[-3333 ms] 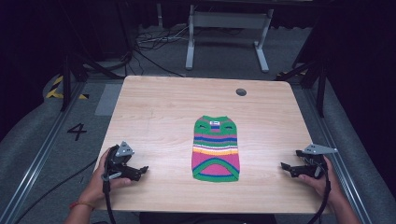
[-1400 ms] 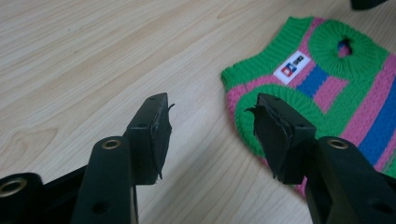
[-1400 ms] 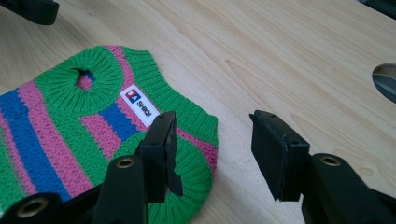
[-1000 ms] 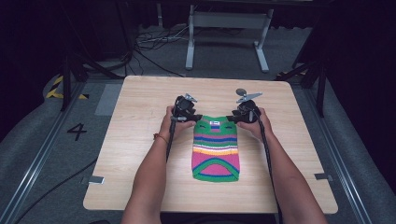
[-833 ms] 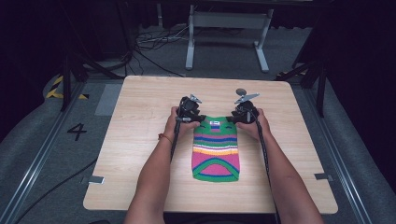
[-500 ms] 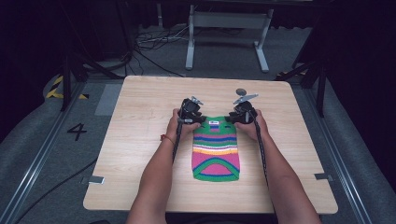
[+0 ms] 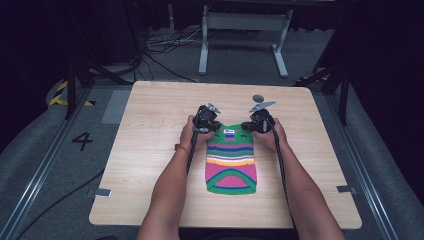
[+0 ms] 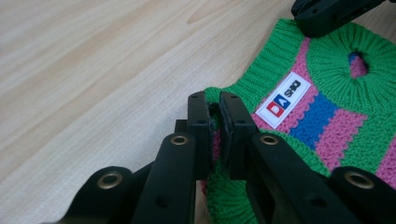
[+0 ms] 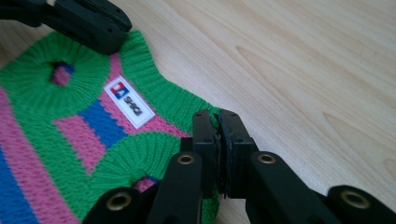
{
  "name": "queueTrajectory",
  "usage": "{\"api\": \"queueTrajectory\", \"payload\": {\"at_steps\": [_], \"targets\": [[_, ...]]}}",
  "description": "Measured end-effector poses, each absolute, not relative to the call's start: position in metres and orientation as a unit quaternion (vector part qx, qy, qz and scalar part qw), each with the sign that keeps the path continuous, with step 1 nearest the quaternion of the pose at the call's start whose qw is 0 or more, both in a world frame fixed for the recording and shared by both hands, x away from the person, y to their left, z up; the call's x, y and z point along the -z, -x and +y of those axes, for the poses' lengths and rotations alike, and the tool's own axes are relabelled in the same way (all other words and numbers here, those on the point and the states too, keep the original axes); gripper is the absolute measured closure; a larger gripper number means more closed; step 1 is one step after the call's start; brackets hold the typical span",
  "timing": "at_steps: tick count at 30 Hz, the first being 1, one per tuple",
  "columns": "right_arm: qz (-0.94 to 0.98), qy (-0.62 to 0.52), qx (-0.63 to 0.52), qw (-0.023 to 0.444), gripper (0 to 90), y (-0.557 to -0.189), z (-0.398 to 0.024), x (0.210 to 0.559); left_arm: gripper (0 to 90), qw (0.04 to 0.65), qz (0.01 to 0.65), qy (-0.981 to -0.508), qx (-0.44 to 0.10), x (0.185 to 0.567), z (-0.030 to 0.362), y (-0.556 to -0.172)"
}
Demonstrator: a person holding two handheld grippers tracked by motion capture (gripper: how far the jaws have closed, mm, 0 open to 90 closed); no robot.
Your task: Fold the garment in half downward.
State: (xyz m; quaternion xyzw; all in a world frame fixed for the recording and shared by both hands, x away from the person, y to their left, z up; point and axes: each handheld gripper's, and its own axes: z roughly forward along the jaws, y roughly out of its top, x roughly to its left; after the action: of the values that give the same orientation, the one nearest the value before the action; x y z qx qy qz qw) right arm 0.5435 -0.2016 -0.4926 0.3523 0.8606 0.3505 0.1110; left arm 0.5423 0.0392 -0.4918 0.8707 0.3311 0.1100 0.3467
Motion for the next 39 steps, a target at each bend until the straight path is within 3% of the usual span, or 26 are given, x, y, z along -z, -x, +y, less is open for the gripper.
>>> {"api": "queueTrajectory", "payload": {"at_steps": [14,26,39], "targets": [[0.853,-0.316,-0.394,0.129,86.5,-0.525,-0.212,0.464,83.9,0.366,0.281,-0.876,-0.139,0.458,0.041,-0.525],[0.853,-0.259,-0.432,0.136,86.6,-0.488,-0.216,0.432,83.8,0.389,0.232,-0.877,-0.157,0.432,0.054,-0.487],[0.861,-0.204,-0.450,0.120,86.6,-0.443,-0.222,0.422,83.4,0.398,0.157,-0.890,-0.160,0.418,0.065,-0.437]]}}
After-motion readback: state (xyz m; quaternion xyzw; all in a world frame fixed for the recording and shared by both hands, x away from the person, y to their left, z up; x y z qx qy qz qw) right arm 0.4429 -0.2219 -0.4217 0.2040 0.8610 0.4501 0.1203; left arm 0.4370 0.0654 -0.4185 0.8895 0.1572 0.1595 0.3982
